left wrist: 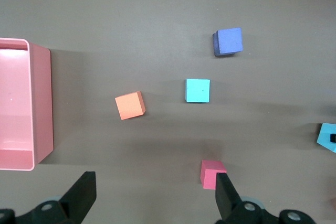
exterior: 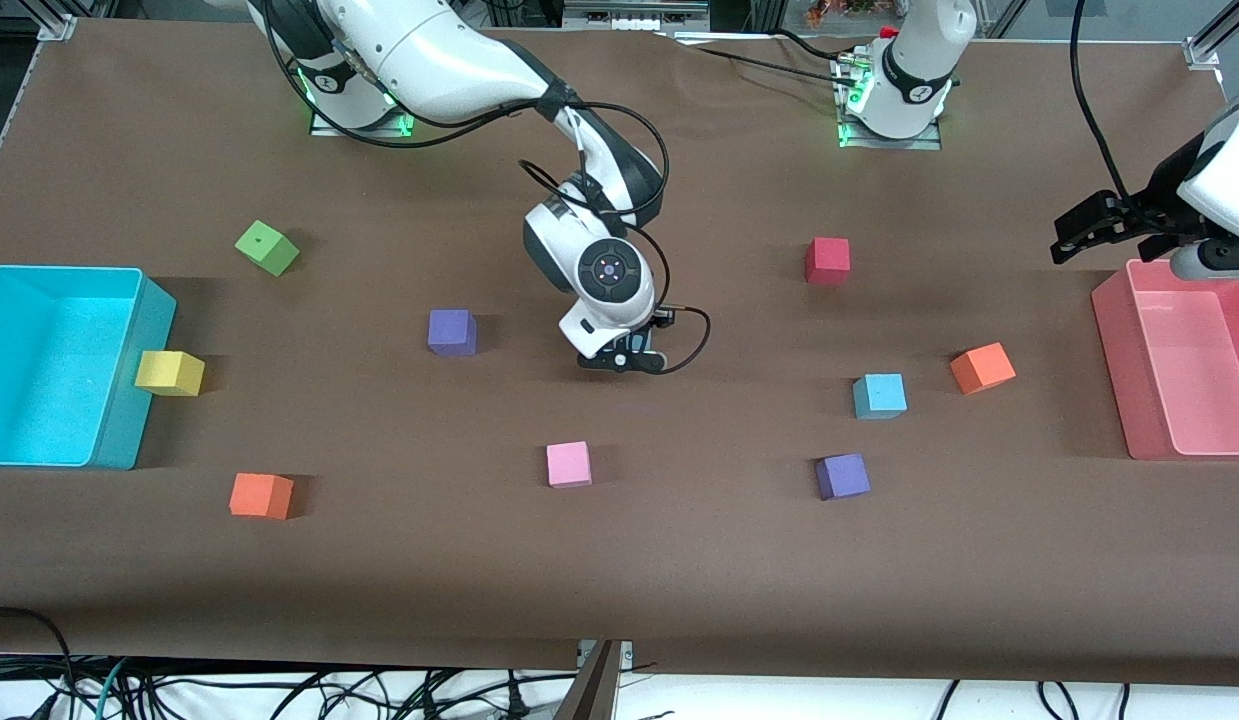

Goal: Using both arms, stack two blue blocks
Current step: 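Lift the light blue cube and carry it toward the table middle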

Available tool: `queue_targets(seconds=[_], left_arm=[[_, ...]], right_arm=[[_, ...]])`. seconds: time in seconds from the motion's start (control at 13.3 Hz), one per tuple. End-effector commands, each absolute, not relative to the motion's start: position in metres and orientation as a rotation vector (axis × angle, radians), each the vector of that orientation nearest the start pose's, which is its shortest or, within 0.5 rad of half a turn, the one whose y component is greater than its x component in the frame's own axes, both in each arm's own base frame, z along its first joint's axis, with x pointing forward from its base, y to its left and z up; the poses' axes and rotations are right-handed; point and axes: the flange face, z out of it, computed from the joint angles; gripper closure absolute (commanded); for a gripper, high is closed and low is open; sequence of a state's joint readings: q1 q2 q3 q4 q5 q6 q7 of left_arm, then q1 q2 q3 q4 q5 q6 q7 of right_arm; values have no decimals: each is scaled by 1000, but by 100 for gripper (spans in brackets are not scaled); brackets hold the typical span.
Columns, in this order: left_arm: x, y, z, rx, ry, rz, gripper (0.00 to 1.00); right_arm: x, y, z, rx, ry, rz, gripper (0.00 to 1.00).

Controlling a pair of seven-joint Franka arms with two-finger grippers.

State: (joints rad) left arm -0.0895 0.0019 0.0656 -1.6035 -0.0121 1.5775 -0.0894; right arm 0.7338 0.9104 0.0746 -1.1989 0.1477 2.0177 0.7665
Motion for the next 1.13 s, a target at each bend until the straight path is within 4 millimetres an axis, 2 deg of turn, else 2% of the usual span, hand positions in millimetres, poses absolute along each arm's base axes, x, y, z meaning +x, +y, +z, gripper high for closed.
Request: queue_targets(seconds=[0.0, 0.23, 0.3, 0.38, 0.53, 0.83, 1.05], left_arm=[[553, -12, 609, -3125, -69, 52, 0], [553, -11, 609, -3125, -72, 52, 0], [553, -12, 608, -3125, -69, 54, 0], [554, -12, 608, -3125, -69, 54, 0], [554, -12, 608, -3125, -69, 54, 0], [563, -13, 594, -3124, -69, 61, 0], [569, -15, 588, -3126, -64, 37, 0]], right_arm=[[521, 552, 224, -3019, 93, 310, 100], [519, 553, 221, -3019, 85, 312, 100], [520, 555, 221, -3013, 89, 295, 56], [515, 563, 222, -3007, 60, 245, 1], [517, 565, 217, -2991, 52, 209, 0], [523, 562, 219, -2981, 48, 194, 0], [527, 560, 232, -2970, 18, 193, 0]])
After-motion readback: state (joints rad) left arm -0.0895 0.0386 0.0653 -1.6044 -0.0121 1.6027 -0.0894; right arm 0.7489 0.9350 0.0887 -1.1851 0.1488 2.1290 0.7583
